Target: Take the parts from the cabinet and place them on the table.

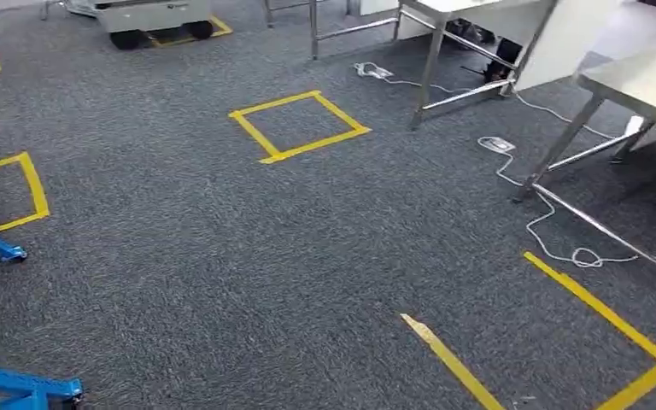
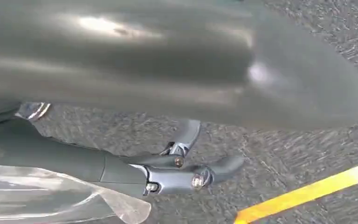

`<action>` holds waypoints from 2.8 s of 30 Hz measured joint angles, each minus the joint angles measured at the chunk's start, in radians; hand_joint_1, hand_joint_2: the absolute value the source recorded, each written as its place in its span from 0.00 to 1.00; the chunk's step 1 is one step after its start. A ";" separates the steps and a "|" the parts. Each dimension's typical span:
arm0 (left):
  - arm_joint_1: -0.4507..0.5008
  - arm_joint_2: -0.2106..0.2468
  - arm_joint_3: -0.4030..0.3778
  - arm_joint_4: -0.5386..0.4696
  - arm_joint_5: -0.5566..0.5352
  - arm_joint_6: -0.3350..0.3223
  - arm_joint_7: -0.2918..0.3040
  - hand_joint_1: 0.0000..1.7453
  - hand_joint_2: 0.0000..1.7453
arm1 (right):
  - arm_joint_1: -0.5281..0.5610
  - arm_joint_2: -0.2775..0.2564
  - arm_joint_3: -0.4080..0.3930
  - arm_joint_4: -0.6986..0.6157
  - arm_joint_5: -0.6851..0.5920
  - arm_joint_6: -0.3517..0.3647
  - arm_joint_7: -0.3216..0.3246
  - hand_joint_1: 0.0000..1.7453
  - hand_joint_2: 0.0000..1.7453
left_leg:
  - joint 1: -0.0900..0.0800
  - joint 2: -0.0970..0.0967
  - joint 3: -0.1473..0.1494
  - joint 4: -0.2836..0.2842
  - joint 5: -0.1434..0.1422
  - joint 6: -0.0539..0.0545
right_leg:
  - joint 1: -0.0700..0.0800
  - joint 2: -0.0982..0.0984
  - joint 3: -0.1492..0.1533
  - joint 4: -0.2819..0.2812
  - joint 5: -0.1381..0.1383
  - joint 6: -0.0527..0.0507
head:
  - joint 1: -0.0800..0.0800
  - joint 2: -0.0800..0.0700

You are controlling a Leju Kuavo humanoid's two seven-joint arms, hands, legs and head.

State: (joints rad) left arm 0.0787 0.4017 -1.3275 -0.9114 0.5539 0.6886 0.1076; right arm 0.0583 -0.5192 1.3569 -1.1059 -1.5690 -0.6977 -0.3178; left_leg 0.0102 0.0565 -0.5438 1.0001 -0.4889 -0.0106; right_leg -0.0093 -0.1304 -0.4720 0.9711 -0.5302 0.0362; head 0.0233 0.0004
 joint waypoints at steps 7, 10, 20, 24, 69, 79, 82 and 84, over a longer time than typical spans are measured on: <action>-0.008 0.001 -0.018 0.003 0.019 0.004 -0.009 0.00 0.00 | -0.002 0.001 0.011 0.008 0.000 0.008 -0.008 0.00 0.00 | -0.004 -0.085 -0.009 -0.011 0.015 0.035 | -0.010 0.129 -0.163 0.322 -0.154 0.014 | 0.004 0.000; -0.008 0.002 -0.027 0.004 0.036 0.005 -0.010 0.00 0.00 | -0.002 0.002 0.013 0.010 0.000 0.010 -0.009 0.00 0.00 | -0.007 -0.127 -0.005 -0.010 0.015 0.034 | -0.010 0.135 -0.136 0.223 -0.056 0.006 | 0.003 0.000; -0.018 0.002 -0.056 0.005 0.054 0.010 -0.012 0.00 0.00 | 0.002 0.001 0.017 0.010 0.001 0.010 -0.009 0.00 0.00 | -0.003 -0.081 -0.092 0.141 -0.070 -0.014 | -0.006 0.134 -0.026 -0.002 0.017 -0.034 | -0.006 0.000; -0.018 0.000 -0.064 0.005 0.057 0.010 -0.012 0.00 0.00 | 0.007 0.001 0.018 0.010 0.001 0.006 -0.009 0.00 0.00 | 0.002 -0.063 -0.154 0.280 -0.095 -0.022 | 0.000 0.071 -0.026 -0.001 0.007 -0.037 | -0.006 0.000; -0.066 0.007 -0.150 0.034 0.101 0.014 -0.017 0.00 0.00 | -0.042 0.001 0.127 0.010 0.000 0.035 -0.027 0.00 0.00 | -0.017 -0.099 -0.008 -0.006 0.017 0.048 | 0.001 0.127 -0.190 0.342 -0.148 0.006 | 0.005 0.000; -0.062 0.029 -0.150 0.014 0.067 0.014 0.006 0.00 0.00 | -0.049 0.001 0.139 0.009 0.001 0.028 -0.029 0.00 0.00 | -0.007 -0.180 -0.030 0.020 0.008 -0.001 | -0.016 0.177 -0.053 0.031 0.009 -0.025 | 0.003 0.000; -0.069 0.033 -0.150 0.006 0.065 0.014 0.010 0.00 0.00 | -0.046 0.001 0.141 0.008 0.001 0.026 -0.029 0.00 0.00 | -0.009 -0.068 -0.125 0.220 -0.103 -0.013 | -0.008 0.128 -0.050 0.028 0.005 -0.039 | -0.004 0.000; -0.069 0.034 -0.150 0.000 0.064 0.014 0.010 0.00 0.00 | -0.046 0.001 0.144 0.008 0.001 0.025 -0.029 0.00 0.00 | -0.006 -0.065 -0.174 0.326 -0.132 -0.015 | -0.005 0.094 -0.049 0.028 0.002 -0.042 | -0.004 0.000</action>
State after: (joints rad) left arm 0.0101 0.4356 -1.4778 -0.9114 0.6184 0.7027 0.1171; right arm 0.0125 -0.5184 1.5007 -1.0975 -1.5682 -0.6729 -0.3471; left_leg 0.0043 -0.0088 -0.7181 1.3263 -0.6206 -0.0255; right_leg -0.0139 -0.0366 -0.5213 0.9994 -0.5284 -0.0058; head 0.0195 0.0004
